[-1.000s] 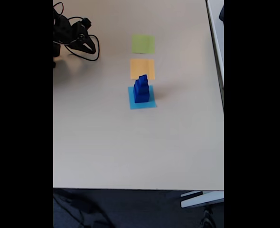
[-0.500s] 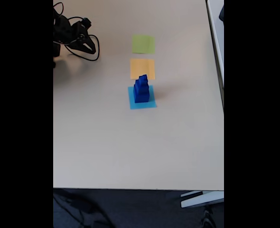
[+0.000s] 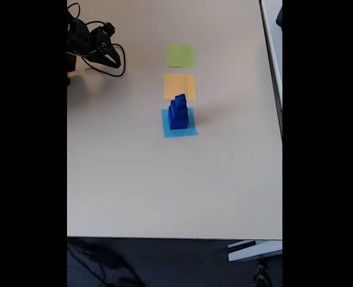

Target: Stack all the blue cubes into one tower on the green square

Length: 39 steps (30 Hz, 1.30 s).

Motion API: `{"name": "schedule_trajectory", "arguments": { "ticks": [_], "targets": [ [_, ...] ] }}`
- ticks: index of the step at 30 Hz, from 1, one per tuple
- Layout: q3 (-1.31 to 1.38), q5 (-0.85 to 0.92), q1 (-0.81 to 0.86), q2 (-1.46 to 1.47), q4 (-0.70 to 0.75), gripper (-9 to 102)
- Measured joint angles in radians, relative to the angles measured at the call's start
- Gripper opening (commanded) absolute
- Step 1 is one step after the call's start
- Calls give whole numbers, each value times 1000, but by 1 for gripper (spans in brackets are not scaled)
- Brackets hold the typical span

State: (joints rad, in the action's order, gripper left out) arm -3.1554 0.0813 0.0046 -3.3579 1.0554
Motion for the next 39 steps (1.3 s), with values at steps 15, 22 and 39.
{"name": "schedule_trajectory", "arguments": {
  "ticks": [15, 22, 39],
  "targets": [
    [0, 0, 0, 0, 0, 0],
    [0, 9, 0, 0, -17, 0],
    [17, -144, -35, 0, -348, 0]
  ]
}}
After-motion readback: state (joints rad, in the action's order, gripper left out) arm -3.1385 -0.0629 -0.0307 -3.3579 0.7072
